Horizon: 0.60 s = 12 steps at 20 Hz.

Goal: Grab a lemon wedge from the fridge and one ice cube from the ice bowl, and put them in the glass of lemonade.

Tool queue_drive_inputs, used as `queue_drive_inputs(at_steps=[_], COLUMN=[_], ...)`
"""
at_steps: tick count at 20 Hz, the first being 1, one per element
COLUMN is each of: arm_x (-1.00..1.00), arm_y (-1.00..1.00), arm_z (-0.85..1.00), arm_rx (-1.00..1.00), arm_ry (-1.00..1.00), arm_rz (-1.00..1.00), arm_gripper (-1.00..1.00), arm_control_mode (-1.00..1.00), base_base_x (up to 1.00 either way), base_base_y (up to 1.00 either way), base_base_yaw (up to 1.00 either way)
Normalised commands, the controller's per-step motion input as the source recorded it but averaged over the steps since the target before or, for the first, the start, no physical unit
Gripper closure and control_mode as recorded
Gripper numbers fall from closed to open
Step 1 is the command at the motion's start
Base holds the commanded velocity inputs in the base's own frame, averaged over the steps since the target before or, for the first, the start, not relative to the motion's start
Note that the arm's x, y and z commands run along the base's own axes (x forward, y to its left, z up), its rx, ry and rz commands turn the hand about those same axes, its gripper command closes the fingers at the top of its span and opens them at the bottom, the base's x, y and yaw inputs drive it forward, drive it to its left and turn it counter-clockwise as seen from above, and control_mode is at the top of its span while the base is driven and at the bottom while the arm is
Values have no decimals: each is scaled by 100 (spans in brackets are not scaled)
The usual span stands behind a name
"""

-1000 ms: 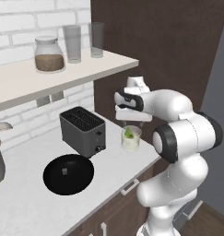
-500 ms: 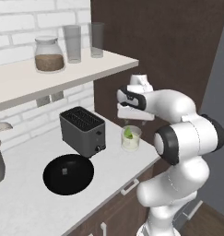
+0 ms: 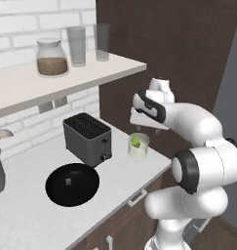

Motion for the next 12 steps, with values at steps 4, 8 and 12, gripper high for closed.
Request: queue_drive_inputs(at_steps=[4,8,12], arm_x=[-90,-80,-59], arm_y=[-3,-1,8], arm_z=[10,32,74], arm_rx=[8,8,6], arm_ry=[-4,-7,-9], arm_rz=[0,1,16], arm_gripper=[-100,-100,-100], arm_control_mode=[-100,-100,-100], base_base_x=[0,0,0], base_base_y=[0,0,0], base_base_yaw=[0,0,0])
